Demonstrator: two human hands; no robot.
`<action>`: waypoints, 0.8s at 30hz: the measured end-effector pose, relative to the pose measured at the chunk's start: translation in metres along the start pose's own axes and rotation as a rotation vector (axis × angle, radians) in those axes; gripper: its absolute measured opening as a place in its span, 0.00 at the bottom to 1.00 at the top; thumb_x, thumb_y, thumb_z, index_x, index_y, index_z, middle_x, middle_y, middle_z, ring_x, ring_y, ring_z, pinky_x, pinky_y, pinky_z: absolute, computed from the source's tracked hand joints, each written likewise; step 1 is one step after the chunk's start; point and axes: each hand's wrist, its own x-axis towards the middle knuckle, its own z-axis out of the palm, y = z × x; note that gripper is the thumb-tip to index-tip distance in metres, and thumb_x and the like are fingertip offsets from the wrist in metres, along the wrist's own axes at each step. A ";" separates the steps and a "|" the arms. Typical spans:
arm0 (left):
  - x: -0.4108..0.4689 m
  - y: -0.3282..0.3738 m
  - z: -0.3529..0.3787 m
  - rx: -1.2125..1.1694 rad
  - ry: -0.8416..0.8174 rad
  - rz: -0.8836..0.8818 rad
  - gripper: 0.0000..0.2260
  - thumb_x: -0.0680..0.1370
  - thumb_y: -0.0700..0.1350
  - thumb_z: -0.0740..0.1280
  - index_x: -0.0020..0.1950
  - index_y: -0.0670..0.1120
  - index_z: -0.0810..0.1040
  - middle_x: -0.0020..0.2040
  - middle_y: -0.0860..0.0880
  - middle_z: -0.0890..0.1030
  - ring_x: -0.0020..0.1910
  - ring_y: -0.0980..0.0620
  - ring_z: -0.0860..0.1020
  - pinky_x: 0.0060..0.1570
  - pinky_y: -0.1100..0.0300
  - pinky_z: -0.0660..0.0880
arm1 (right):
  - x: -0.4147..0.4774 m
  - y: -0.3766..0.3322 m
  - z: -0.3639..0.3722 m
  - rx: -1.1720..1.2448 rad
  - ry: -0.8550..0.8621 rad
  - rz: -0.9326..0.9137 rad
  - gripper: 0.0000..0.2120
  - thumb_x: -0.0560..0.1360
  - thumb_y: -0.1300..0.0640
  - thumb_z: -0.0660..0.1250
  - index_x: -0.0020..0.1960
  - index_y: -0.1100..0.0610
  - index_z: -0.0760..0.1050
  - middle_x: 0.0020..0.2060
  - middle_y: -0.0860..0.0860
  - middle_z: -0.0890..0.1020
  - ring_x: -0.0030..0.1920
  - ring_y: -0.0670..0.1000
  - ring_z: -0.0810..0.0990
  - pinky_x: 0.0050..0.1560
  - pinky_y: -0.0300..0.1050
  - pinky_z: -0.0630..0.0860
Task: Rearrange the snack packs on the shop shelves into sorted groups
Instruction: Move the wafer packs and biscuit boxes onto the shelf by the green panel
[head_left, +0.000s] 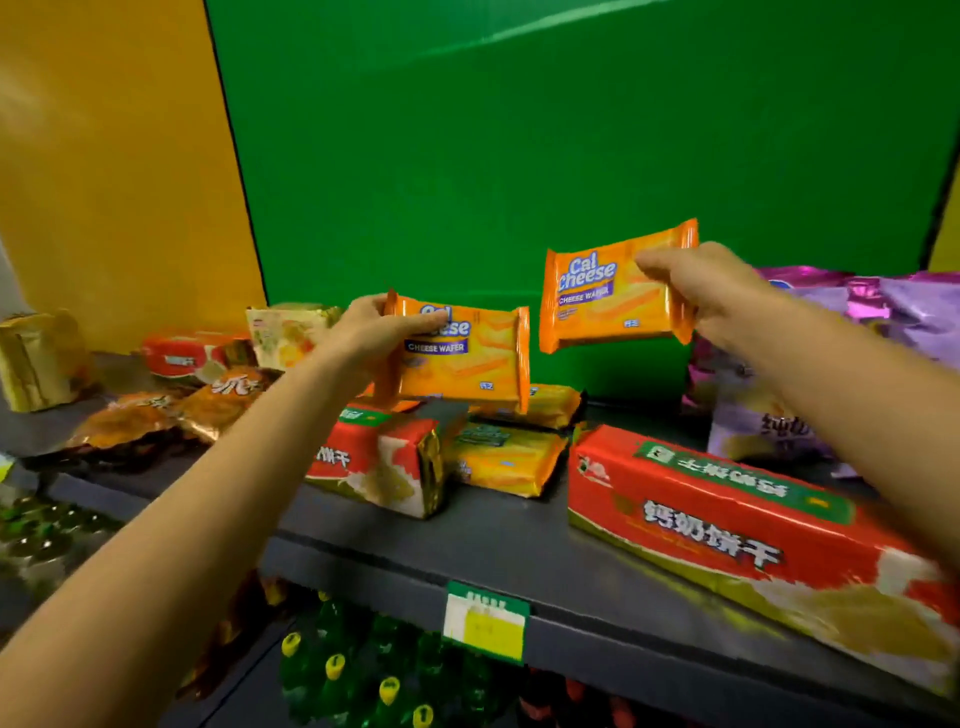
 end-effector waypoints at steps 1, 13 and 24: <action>0.010 -0.005 -0.001 0.023 -0.067 -0.022 0.08 0.70 0.42 0.72 0.38 0.44 0.74 0.30 0.50 0.81 0.23 0.58 0.78 0.26 0.65 0.76 | 0.004 0.002 0.005 -0.002 0.028 0.001 0.05 0.75 0.61 0.63 0.41 0.58 0.70 0.15 0.44 0.77 0.17 0.41 0.76 0.17 0.34 0.71; 0.063 -0.044 0.018 0.182 -0.539 -0.235 0.19 0.71 0.46 0.72 0.56 0.40 0.71 0.33 0.46 0.82 0.21 0.55 0.79 0.23 0.62 0.77 | 0.005 0.029 0.049 0.052 0.275 0.078 0.05 0.75 0.61 0.63 0.51 0.58 0.72 0.41 0.55 0.77 0.19 0.42 0.77 0.18 0.34 0.72; 0.067 -0.057 0.029 0.888 -0.671 0.082 0.20 0.75 0.60 0.61 0.44 0.42 0.76 0.49 0.44 0.79 0.46 0.46 0.77 0.40 0.60 0.69 | 0.029 0.041 0.087 -0.159 0.228 0.179 0.08 0.76 0.66 0.59 0.54 0.64 0.73 0.47 0.59 0.77 0.31 0.49 0.71 0.33 0.44 0.73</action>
